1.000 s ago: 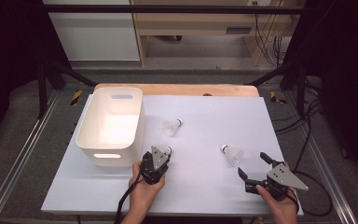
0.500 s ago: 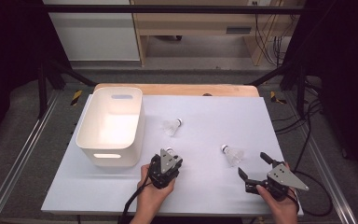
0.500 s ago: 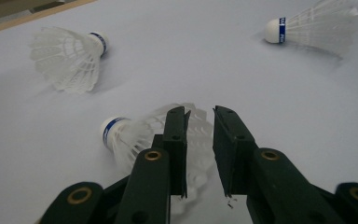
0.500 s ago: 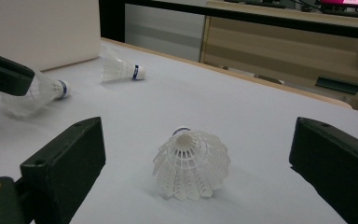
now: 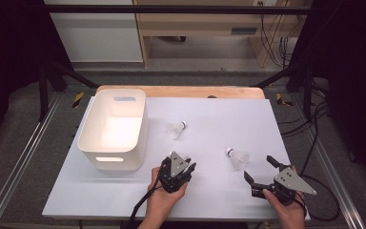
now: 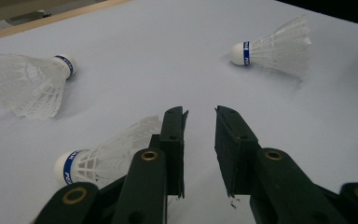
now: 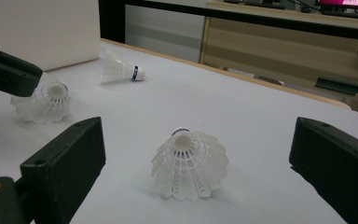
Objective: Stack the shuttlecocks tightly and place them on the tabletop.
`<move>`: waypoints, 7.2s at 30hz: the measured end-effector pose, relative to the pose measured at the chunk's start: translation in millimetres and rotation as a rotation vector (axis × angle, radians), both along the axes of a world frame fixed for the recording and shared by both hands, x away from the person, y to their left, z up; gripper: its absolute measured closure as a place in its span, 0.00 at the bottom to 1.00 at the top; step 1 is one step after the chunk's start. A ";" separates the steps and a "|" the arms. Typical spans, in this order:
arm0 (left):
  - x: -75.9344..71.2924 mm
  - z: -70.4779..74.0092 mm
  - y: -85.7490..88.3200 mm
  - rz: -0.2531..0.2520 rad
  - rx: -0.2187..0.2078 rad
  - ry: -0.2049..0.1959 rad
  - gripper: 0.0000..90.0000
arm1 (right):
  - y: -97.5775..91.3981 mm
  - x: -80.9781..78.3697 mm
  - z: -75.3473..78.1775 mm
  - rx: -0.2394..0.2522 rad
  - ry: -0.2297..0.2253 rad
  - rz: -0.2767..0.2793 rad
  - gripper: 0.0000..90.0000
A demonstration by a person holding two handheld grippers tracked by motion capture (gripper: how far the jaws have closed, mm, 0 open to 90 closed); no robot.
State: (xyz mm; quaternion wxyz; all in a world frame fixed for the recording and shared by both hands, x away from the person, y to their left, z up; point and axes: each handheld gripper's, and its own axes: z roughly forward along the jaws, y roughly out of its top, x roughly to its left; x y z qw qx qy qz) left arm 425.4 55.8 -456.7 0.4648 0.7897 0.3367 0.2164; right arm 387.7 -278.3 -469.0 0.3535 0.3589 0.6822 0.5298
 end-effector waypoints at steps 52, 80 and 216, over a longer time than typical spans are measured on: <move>-20.3 13.0 58.2 -0.015 -0.172 -0.086 0.07 | 4.6 2.0 -0.9 0.004 0.198 0.018 0.05; -79.9 5.0 161.8 0.088 -0.193 -0.188 0.06 | 10.7 5.9 -1.1 -0.034 0.287 -0.007 0.06; -61.0 -4.1 222.1 0.263 -0.300 -0.323 0.03 | 192.5 88.0 -5.3 -0.209 0.428 0.381 1.00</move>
